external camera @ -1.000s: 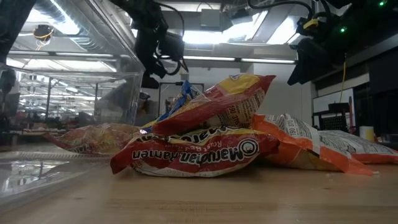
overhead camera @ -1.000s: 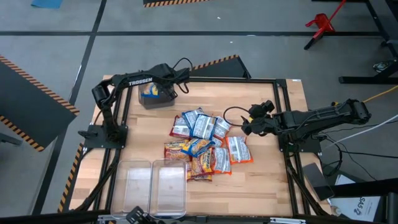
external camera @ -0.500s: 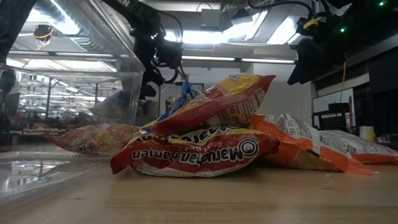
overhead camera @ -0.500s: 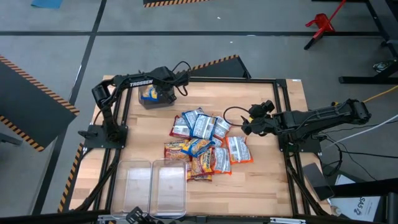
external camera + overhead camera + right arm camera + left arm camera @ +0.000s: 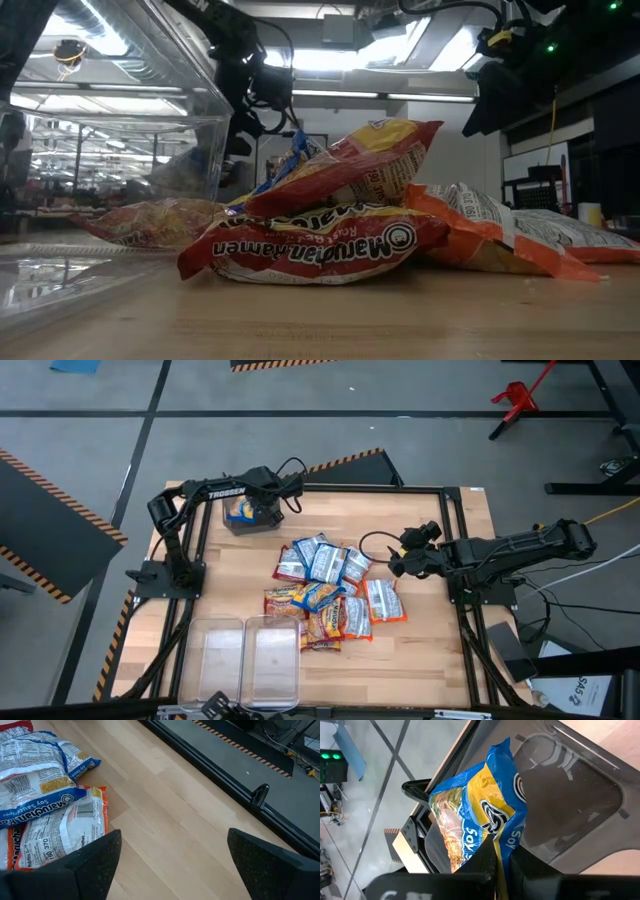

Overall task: Sort Maruchan noodles
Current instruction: Put the blue noodle pack into the black bin

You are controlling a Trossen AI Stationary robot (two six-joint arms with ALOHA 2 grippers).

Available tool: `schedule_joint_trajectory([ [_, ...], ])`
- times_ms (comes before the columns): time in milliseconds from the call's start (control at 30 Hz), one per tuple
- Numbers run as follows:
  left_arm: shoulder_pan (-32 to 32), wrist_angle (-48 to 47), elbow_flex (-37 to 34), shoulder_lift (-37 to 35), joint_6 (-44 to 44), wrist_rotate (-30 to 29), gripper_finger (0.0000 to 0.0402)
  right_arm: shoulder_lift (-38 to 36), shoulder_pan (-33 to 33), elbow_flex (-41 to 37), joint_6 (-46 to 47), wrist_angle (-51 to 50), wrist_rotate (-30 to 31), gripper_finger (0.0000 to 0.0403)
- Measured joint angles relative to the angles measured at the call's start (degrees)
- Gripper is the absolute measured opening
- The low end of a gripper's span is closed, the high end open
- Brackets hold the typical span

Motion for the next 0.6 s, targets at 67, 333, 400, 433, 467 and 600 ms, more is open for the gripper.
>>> schedule_joint_trajectory([
  [67, 0.58, 0.03, 0.00, 0.00, -0.44, 0.53, 0.0004, 0.00, 0.00, 0.00, 0.00, 0.01, -0.02, 0.0351],
  [333, 0.92, -0.11, 0.00, 0.00, -1.03, 0.87, 0.0004, 0.00, -0.01, 0.00, 0.01, -0.01, -0.02, 0.0351],
  [400, 0.70, -0.08, 0.00, 0.00, -1.07, 0.89, 0.0005, 0.00, 0.00, 0.00, 0.00, 0.01, -0.02, 0.0351],
  [433, 0.66, -0.04, 0.00, 0.00, -1.13, 0.89, 0.0005, 0.00, 0.00, 0.00, 0.00, 0.01, -0.02, 0.0351],
  [467, 0.66, -0.02, 0.00, 0.00, -1.18, 0.90, 0.0005, 0.00, 0.00, 0.00, 0.00, -0.01, -0.02, 0.0351],
  [600, 0.66, 0.12, 0.00, 0.00, -1.20, 1.00, 0.0005, 0.01, -0.01, 0.00, 0.00, 0.00, -0.04, 0.0351],
])
